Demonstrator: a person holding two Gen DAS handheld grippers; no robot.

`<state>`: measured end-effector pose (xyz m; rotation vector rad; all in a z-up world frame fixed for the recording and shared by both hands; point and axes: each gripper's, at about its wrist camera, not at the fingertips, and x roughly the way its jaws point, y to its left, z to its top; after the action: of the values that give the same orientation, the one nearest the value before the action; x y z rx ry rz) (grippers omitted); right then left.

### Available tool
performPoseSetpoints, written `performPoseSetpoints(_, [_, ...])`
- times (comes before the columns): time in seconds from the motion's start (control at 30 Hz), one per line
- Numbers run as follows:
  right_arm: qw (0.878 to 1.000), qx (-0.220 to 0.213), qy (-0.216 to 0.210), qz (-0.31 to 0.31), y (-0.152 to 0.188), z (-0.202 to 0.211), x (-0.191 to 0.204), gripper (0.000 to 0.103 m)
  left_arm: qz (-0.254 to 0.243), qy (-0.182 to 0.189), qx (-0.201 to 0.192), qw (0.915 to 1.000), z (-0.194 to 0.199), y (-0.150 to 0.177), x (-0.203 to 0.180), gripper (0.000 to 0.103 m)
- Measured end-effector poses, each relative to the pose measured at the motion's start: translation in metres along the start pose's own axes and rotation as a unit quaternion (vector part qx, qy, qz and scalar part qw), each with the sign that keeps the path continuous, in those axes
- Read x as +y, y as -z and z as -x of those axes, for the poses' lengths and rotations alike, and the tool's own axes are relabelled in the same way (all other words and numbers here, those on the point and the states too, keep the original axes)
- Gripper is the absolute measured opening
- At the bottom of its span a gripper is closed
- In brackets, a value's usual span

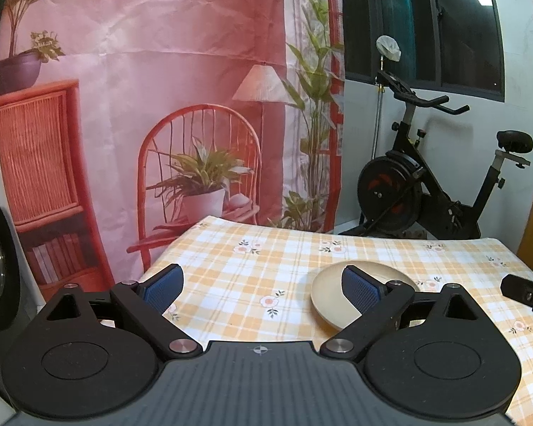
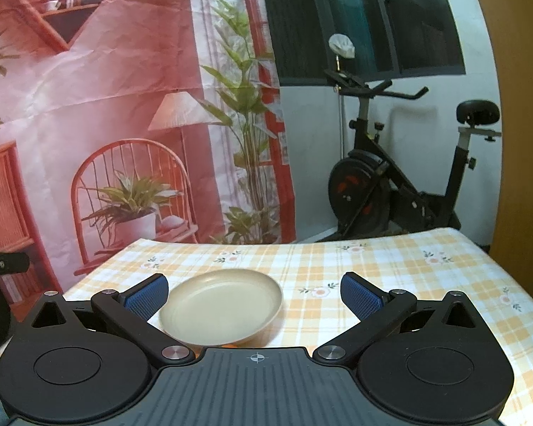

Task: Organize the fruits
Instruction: 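Move the right tool toward the red apple beside the plate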

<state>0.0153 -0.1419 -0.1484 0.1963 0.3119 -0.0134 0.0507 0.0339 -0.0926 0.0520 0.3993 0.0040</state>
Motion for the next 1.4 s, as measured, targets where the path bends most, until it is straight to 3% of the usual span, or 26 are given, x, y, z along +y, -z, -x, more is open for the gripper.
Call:
performPoseSetpoints(0.2, [1.000, 0.022, -0.016, 0.000, 0.010, -0.007, -0.002, 0.103, 0.009, 0.017, 0.023, 0.9996, -0.011, 0.009, -0.001, 0.097])
performPoseSetpoints(0.43, [0.999, 0.041, -0.022, 0.002, 0.018, -0.010, 0.001, 0.103, -0.003, -0.013, 0.023, 0.9996, -0.016, 0.015, -0.004, 0.096])
performPoseSetpoints(0.7, [0.998, 0.046, -0.028, 0.040, 0.024, -0.010, 0.016, 0.103, 0.015, -0.002, 0.034, 0.9993, -0.017, 0.014, -0.003, 0.096])
performPoseSetpoints(1.07, [0.996, 0.076, -0.032, 0.033, 0.026, -0.016, 0.013, 0.103, -0.003, 0.001, 0.052, 0.9987, -0.024, 0.019, -0.008, 0.096])
performPoseSetpoints(1.27, [0.995, 0.089, -0.038, 0.033, 0.028, -0.020, 0.013, 0.103, 0.028, 0.019, 0.073, 0.9968, -0.036, 0.018, 0.008, 0.084])
performPoseSetpoints(1.4, [0.992, 0.104, -0.057, 0.038, 0.025, -0.027, 0.017, 0.103, 0.038, 0.025, 0.077, 0.9960, -0.047, 0.016, 0.019, 0.082])
